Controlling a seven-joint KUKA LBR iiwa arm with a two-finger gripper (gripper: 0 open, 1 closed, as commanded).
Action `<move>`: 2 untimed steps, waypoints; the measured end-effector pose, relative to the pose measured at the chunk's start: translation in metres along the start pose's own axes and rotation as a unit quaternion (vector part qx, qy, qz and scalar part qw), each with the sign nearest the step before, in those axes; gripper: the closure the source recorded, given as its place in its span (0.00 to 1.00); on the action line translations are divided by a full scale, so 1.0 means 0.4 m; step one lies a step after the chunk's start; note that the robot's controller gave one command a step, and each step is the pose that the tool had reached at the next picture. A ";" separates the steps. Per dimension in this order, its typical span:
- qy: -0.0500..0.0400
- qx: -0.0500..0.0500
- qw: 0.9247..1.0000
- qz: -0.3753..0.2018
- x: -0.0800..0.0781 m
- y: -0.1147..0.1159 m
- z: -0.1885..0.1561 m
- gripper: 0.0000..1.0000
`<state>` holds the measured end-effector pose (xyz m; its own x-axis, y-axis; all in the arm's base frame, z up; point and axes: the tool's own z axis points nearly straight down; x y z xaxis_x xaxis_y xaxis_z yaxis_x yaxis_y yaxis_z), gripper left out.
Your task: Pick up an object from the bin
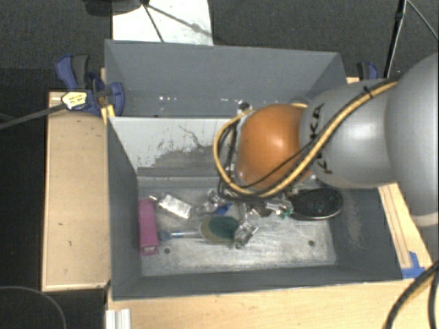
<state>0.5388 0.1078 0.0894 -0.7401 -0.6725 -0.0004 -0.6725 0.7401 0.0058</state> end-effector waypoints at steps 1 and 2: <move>-0.001 0.003 1.000 0.003 0.007 -0.012 -0.009 1.00; -0.005 0.006 1.000 -0.019 -0.041 -0.057 -0.479 1.00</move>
Offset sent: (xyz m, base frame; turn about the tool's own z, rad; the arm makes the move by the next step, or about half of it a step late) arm 0.0000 0.0000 0.0000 0.0000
